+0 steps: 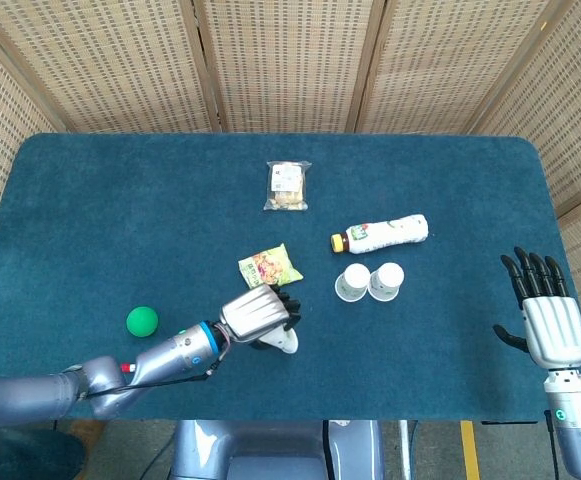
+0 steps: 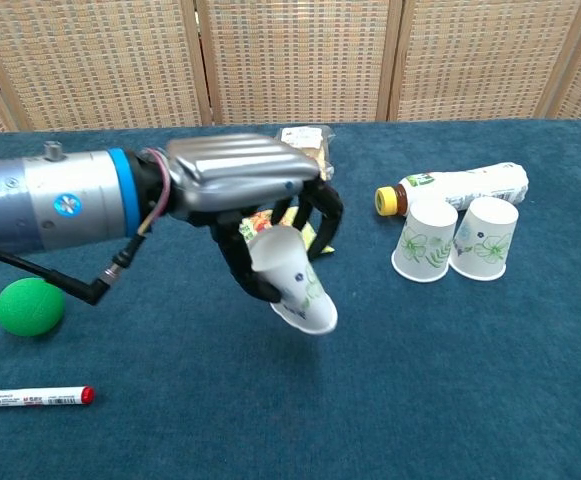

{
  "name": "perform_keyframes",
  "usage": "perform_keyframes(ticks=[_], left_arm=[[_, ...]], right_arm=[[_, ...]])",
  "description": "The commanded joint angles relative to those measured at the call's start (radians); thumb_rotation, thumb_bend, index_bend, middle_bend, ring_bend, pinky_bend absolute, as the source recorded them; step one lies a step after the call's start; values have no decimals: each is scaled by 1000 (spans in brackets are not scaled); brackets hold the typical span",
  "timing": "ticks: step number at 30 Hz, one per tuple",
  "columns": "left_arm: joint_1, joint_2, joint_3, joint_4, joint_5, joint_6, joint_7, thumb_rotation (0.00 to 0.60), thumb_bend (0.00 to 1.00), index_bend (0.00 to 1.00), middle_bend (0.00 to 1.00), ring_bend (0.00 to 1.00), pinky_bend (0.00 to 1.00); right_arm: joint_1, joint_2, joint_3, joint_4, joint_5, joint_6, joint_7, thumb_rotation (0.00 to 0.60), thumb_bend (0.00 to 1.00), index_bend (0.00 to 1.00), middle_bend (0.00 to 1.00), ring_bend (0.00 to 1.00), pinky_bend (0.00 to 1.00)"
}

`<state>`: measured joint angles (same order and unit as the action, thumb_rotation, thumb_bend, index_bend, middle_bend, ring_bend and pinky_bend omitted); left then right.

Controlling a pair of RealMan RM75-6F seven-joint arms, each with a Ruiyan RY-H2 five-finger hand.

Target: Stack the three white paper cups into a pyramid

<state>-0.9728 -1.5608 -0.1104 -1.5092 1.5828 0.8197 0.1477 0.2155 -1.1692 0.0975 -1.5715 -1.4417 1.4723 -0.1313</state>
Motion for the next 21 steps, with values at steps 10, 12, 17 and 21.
perform_keyframes(ticks=[10,12,17,21], left_arm=[[-68,-121,1,113,-47,-70,76,600,30,430,277,333,358],[-69,-118,4,113,-58,-80,84,600,1,246,127,198,277],[-43,-60,-22,50,-65,-9,62,600,0,0,0,0,87],[-5,26,-40,-6,-44,84,46,600,0,0,0,0,32]], right_arm=[[-4,3,16,12,15,-16,19,600,0,0,0,0,0],[-4,3,17,14,15,-18,19,600,0,0,0,0,0],[-8,5,20,10,10,-14,19,600,0,0,0,0,0],[-10,6,19,6,4,-14,18,600,0,0,0,0,0]])
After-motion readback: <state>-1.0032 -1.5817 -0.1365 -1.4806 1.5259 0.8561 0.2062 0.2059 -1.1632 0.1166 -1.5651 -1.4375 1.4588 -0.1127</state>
